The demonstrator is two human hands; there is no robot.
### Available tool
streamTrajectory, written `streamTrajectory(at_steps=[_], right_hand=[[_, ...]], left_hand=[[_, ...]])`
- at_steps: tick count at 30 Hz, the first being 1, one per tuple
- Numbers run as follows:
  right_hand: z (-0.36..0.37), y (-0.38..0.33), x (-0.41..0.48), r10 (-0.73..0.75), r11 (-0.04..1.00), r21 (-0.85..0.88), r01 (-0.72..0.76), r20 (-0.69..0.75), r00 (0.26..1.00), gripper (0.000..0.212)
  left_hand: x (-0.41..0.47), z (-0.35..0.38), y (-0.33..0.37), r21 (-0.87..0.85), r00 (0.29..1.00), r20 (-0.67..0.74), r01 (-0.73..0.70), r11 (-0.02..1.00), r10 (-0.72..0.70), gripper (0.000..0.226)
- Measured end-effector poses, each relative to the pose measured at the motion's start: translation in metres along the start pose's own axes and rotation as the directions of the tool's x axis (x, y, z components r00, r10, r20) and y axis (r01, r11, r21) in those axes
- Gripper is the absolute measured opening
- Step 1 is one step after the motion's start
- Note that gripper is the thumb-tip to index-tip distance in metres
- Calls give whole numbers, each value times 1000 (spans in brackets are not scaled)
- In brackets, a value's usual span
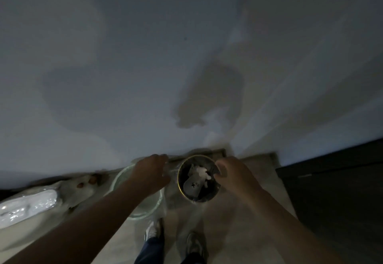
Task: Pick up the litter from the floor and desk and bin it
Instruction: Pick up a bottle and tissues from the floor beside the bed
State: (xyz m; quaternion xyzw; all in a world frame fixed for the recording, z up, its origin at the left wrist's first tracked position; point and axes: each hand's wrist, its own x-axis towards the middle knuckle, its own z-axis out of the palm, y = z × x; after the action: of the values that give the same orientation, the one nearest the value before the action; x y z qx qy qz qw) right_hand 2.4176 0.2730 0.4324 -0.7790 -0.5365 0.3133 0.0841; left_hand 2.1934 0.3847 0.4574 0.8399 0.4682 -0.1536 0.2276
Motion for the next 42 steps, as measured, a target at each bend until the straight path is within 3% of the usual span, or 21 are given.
streamTrajectory(at_steps=[4,9,13,17,24,31,35,42], right_hand=[[-87,-47,-23,-185,982,-29,184,-37,982,39],[-189,-135,-48,-456,889,-124,440,-166,875,37],[-227,-231,-73,-679,734,-204,647,-218,701,33],[-228,-328,-114,-828,560,-217,800,-187,529,33],[-153,-483,-227,-983,185,-188,965,-23,184,35],[-39,-602,-389,-986,-150,-115,982,95,-140,38],[25,-646,-465,-955,-270,-64,961,147,-258,37],[134,-700,-552,-880,-398,78,914,248,-405,35]], left_hand=[[-54,-65,19,-73,989,-145,3,997,-14,45],[-116,-153,31,-132,913,-403,6,991,-59,45],[-188,-209,13,-174,790,-593,64,983,-157,44],[-286,-239,-25,-282,618,-722,147,948,-311,41],[-493,-212,-89,-411,312,-797,345,844,-516,38],[-699,-134,-126,-547,31,-768,487,681,-639,35],[-785,-79,-141,-622,-90,-712,541,566,-696,33],[-886,-3,-172,-722,-235,-583,589,363,-777,37]])
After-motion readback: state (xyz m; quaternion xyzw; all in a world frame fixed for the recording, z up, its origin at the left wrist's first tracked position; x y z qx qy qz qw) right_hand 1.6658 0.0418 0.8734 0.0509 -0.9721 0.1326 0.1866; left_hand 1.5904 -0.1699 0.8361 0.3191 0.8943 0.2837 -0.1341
